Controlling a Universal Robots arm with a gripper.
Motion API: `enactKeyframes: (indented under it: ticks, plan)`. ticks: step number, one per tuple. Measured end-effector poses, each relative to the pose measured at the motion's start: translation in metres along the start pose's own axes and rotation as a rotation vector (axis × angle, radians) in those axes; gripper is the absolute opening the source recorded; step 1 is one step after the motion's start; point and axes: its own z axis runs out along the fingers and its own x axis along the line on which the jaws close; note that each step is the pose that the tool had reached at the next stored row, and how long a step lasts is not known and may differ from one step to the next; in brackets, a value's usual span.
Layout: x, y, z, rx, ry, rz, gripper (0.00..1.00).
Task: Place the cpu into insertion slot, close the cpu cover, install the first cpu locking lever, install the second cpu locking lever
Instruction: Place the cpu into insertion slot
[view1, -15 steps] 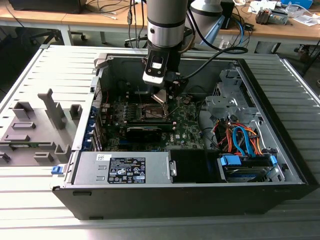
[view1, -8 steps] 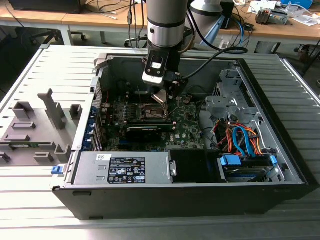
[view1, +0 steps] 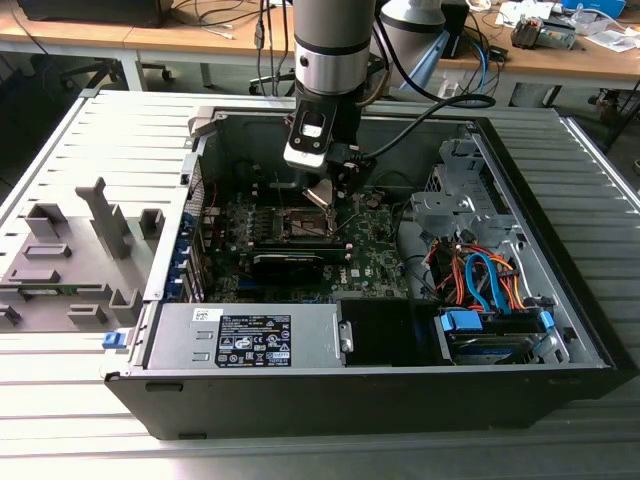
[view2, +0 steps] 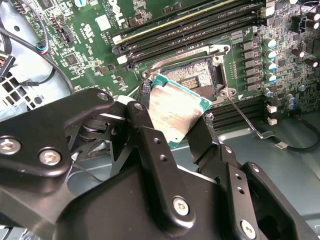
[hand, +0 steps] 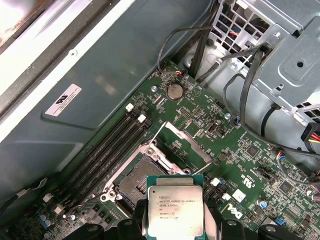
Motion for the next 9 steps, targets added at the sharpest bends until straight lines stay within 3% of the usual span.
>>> enactKeyframes:
  ticks: [9]
  plan:
    - [0.0, 0.0, 0.0, -0.0001, -0.0007, 0.008, 0.54]
